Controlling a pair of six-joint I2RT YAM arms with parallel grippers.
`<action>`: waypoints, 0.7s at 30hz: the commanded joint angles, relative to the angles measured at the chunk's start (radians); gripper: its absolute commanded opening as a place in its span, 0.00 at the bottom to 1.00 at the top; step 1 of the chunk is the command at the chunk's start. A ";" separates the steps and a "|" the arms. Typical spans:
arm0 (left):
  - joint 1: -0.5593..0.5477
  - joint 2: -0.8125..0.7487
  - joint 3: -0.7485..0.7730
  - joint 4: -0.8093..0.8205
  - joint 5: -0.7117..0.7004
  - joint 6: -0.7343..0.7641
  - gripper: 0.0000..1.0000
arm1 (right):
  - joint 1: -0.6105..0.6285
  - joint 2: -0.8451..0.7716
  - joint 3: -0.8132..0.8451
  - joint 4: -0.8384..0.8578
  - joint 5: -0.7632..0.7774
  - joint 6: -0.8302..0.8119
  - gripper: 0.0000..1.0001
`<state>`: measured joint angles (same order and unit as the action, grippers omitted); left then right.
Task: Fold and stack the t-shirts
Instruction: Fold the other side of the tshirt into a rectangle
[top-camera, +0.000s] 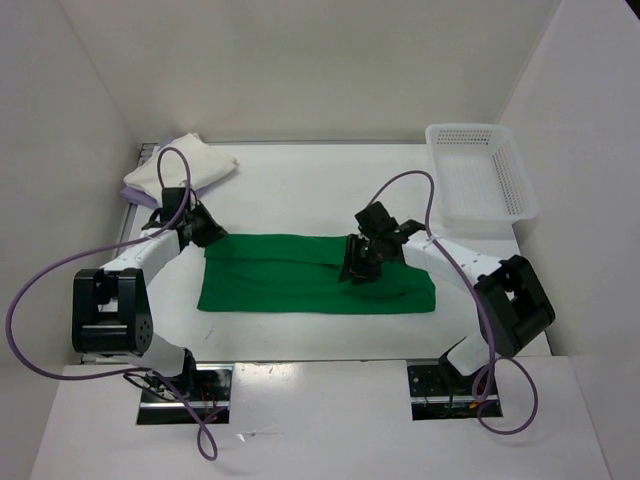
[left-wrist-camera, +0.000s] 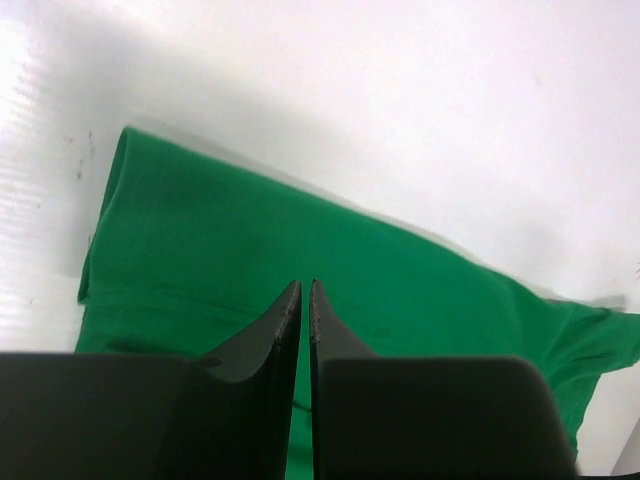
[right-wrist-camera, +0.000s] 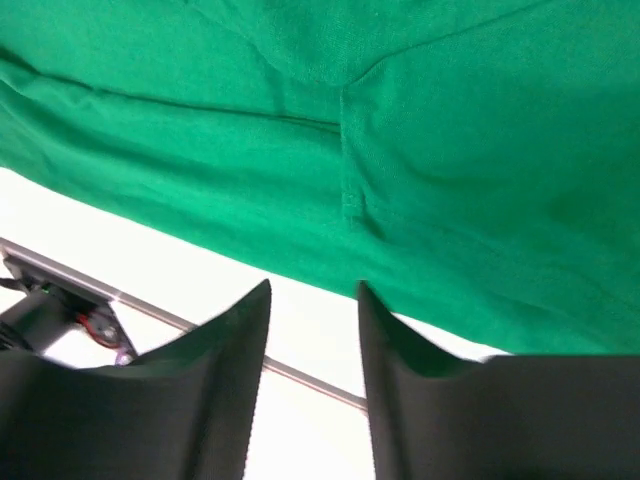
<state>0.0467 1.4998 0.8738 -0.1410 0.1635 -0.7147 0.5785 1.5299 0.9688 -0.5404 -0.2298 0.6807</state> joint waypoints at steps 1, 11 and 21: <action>-0.002 0.017 0.063 0.032 0.028 -0.008 0.13 | 0.003 -0.040 0.036 -0.023 0.001 -0.006 0.48; -0.002 0.086 0.024 0.061 0.050 -0.017 0.13 | -0.193 0.009 0.031 0.078 0.161 -0.036 0.03; 0.096 0.264 0.027 0.098 0.160 -0.106 0.14 | -0.437 0.200 0.062 0.178 0.241 -0.027 0.02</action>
<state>0.0807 1.7229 0.9031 -0.0841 0.2543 -0.7753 0.1596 1.6787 0.9966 -0.4061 -0.0372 0.6605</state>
